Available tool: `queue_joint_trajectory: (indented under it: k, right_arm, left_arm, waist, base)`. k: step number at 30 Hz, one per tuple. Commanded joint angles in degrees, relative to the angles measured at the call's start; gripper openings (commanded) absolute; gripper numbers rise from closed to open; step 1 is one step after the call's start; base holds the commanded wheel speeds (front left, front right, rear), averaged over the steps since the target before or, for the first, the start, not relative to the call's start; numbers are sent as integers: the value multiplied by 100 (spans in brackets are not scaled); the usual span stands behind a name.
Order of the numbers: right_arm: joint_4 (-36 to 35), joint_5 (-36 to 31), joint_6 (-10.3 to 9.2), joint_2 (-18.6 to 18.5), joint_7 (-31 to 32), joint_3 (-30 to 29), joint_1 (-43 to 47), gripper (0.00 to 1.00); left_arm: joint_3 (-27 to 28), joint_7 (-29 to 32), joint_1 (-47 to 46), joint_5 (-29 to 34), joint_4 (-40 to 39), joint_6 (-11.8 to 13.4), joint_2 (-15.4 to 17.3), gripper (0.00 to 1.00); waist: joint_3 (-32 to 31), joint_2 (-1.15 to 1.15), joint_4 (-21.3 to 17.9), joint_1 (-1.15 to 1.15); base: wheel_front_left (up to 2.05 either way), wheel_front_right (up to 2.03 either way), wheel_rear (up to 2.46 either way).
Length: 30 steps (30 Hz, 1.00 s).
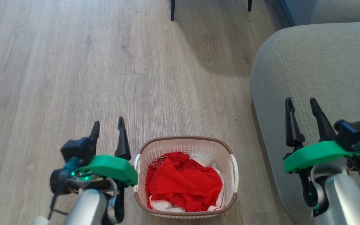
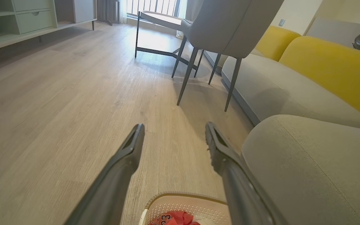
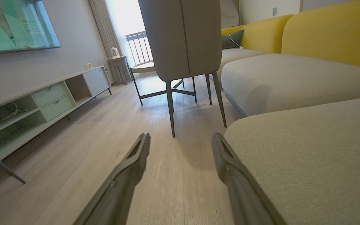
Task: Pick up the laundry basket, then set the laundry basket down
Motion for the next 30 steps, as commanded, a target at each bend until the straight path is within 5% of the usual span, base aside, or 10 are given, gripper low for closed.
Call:
queue_joint_trajectory:
  k: [1,17,25,30]
  right_arm:
    - [-135,-222,30,-86,-106,117,-274,100]
    - [213,-501,35,-241,-373,617,-313,100]
    - [-219,-976,38,-179,-507,566,-311,100]
    - [-232,-1156,39,-127,-591,564,-240,100]
  left_arm:
    - [-30,-83,-377,257,-147,134,102,100]
    - [-220,-351,-443,935,-208,450,55,100]
    - [-234,-486,-413,1641,-773,798,20,100]
    - [-177,-570,-313,1703,-776,757,-29,100]
  waist:
    - [-3,0,-9,0]
    - [-30,0,-30,0]
    - [4,0,-27,0]
    - [-7,0,-21,0]
  base:
    - [0,0,0]
    - [0,0,0]
    - [0,0,0]
    - [0,0,0]
